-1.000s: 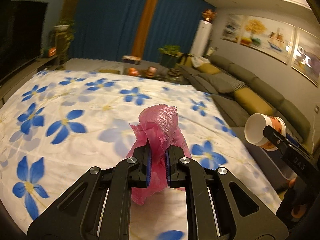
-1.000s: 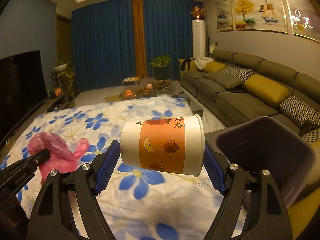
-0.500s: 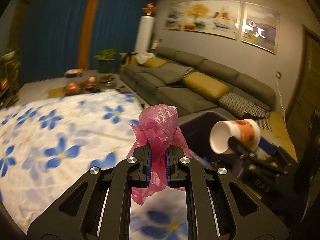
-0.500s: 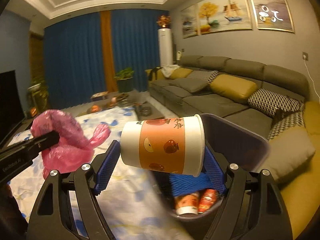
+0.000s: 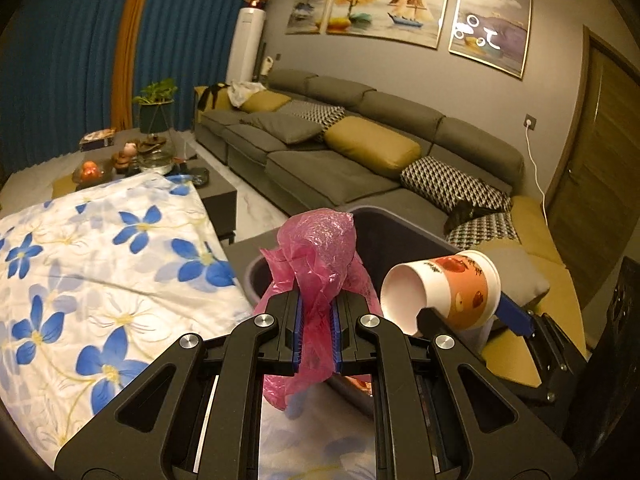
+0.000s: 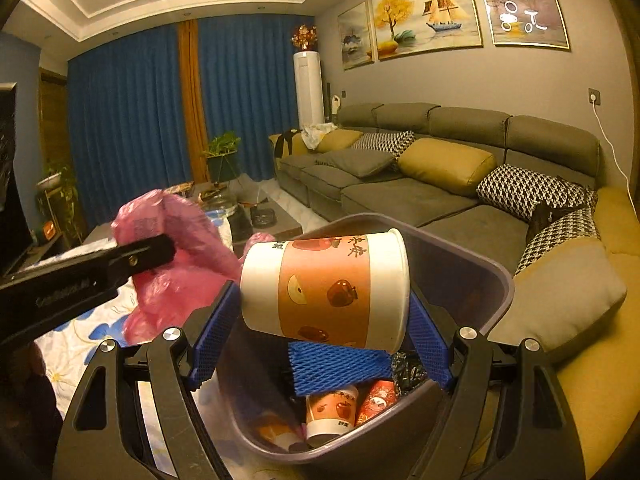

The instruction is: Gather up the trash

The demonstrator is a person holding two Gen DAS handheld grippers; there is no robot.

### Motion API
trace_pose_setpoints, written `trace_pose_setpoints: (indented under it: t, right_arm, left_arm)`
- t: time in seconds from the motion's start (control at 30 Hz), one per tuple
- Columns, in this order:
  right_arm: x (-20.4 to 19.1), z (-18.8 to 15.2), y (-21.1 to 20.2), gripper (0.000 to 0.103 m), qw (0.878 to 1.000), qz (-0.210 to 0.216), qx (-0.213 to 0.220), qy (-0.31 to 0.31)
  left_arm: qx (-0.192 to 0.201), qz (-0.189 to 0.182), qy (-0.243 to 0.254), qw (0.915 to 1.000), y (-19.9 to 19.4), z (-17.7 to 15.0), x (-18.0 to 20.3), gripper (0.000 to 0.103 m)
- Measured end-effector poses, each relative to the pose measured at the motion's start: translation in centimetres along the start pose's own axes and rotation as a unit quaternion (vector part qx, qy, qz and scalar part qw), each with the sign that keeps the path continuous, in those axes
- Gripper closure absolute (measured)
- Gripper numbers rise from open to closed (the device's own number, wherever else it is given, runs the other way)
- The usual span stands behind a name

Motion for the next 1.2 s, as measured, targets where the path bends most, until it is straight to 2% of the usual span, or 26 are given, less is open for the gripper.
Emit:
trace_pose_setpoints:
  t: [0.2,0.27,0.3,0.37,0.43,0.53,0.7,0.83,0.93,1.03,1.2]
  right_arm:
    - [1.0,-0.4,0.7,0.025,1.000,-0.002,-0.009,0.002]
    - [1.1,-0.4,0.8,0.025,1.000,0.001,-0.010,0.001]
    - [1.2,-0.5,0.9,0.023,1.000,0.000,-0.011,0.000]
    - [1.4,-0.5,0.9,0.020,1.000,-0.001,-0.010,-0.001]
    - [1.7,-0.5,0.8,0.018,1.000,0.000,-0.009,0.003]
    - [1.7,-0.5,0.3,0.017,1.000,0.000,-0.006,0.008]
    - [1.8,-0.7,-1.2,0.014,1.000,-0.014,0.002,0.011]
    - [1.0,-0.8,-3.1,0.006,1.000,-0.021,0.014,0.009]
    - [-0.1,-1.0,-4.8,0.006,0.999,-0.026,0.028,-0.002]
    - [-1.5,-1.4,-6.6,0.006,0.998,-0.038,0.042,-0.020]
    - [-3.1,-3.2,-8.4,0.006,0.999,-0.029,0.032,-0.019]
  left_arm:
    - [-0.019,-0.021,-0.005,0.9996,2.1,0.2,0.7,0.092]
    - [-0.026,-0.024,-0.002,0.9994,2.6,0.1,0.8,0.087]
    - [-0.028,-0.024,-0.002,0.9993,2.7,0.1,0.7,0.081]
    - [-0.027,-0.026,-0.007,0.9993,2.8,0.1,0.5,0.055]
    - [-0.017,-0.027,-0.017,0.9994,2.5,0.2,0.1,0.040]
    - [-0.010,-0.028,-0.027,0.9992,2.1,0.4,-0.3,0.032]
    - [0.009,0.006,-0.025,0.9996,0.2,0.1,-1.2,0.023]
    - [0.028,0.060,-0.018,0.9976,-2.4,-1.4,-2.5,0.017]
    - [0.051,0.104,-0.014,0.9932,-5.5,-3.1,-3.7,0.012]
    - [0.070,0.124,-0.021,0.9896,-8.8,-4.9,-4.8,0.006]
    - [0.083,0.159,-0.032,0.9833,-13.6,-7.6,-6.6,0.006]
Point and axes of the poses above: each gripper's, at about its wrist camera, not at the fingertips, and y roughly the way its jaws point, x to its right, z to its top, the point moved 8 cm from there along y, roughly the way its jaws point, and after that the axes turned 11 degrees about -x, right-handed, at the moved point
